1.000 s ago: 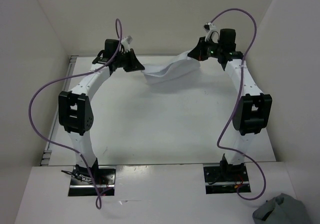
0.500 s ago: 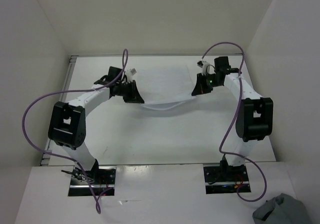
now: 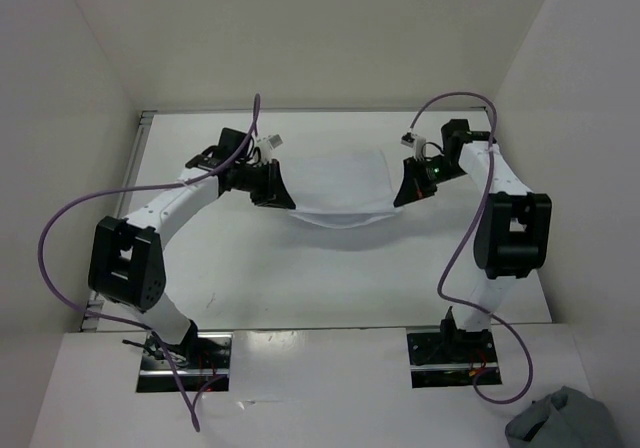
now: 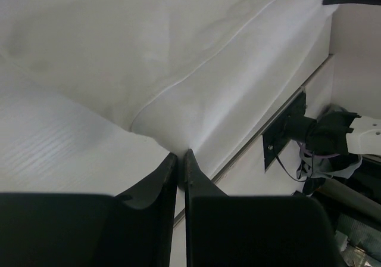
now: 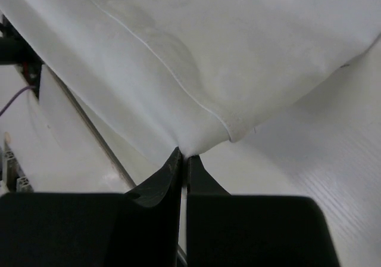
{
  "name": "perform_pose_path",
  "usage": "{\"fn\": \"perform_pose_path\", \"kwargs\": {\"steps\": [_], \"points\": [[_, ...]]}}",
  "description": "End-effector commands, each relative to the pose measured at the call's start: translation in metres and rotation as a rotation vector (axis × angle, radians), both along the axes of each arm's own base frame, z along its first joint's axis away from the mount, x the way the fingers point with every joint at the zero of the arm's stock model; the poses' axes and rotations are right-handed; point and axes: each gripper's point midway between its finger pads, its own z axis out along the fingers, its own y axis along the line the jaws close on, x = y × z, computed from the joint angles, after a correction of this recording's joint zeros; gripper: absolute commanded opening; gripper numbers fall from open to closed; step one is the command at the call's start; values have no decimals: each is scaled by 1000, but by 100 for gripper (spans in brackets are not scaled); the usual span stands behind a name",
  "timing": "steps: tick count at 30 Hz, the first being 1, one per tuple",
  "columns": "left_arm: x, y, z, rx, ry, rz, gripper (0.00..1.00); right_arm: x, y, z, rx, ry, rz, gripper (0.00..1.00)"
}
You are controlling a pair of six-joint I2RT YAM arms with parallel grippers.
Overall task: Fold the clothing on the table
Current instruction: Fold the skirt
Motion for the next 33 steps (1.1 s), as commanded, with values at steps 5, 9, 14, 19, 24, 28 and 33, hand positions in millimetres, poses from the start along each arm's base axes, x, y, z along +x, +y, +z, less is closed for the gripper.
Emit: {"fn": "perform_pose_path", "kwargs": {"steps": [5, 9, 14, 19, 24, 28, 33], "points": [[52, -8, 35, -58, -56, 15, 13, 43, 8, 18, 204, 107, 19, 0], [76, -9, 46, -95, -84, 39, 15, 70, 7, 35, 293, 86, 18, 0], [104, -1, 47, -145, -75, 72, 21, 96, 11, 49, 350, 61, -6, 0], [140, 9, 50, -190, -74, 131, 24, 138, 19, 66, 349, -38, -26, 0], [226, 25, 57, -233, -132, 212, 31, 222, 51, 100, 419, -160, -150, 44], [281, 61, 15, -191, -59, 309, 35, 279, 75, 123, 260, -447, -234, 90], [281, 80, 52, -98, -160, 320, 47, 286, 41, 123, 234, -445, -284, 94]]}}
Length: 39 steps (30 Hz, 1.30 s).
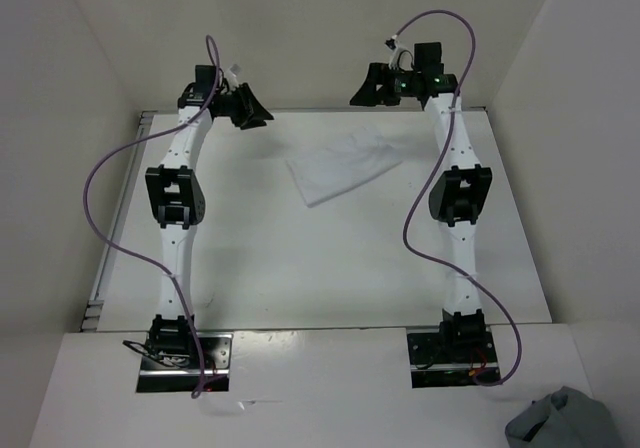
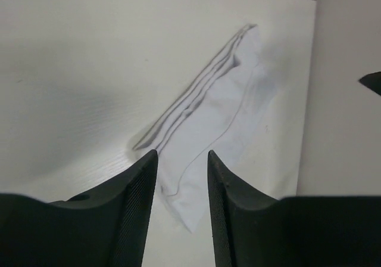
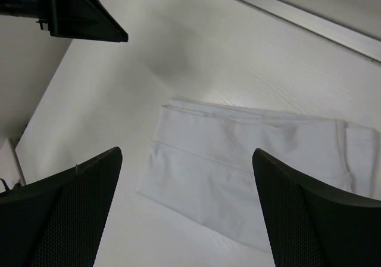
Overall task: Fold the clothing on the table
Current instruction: Fold the skirt
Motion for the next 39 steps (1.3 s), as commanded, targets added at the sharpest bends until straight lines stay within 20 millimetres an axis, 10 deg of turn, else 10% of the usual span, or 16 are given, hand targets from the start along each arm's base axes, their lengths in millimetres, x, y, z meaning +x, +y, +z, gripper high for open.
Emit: {"fn": "perform_pose_path", "kwargs": {"steps": [1, 13, 23, 39], "points": [[-20, -8, 51, 63, -77, -43, 47, 19, -42, 29, -10, -82, -109, 94], [-158, -114, -43, 199, -63, -360, 60, 18, -125, -63, -463, 17, -235, 93], [-149, -157, -54, 257, -44, -375, 60, -26, -130, -163, -259, 449, -208, 92], [-158, -146, -113, 330, 94, -382, 58, -43, -108, -223, -157, 636, -181, 80]]}}
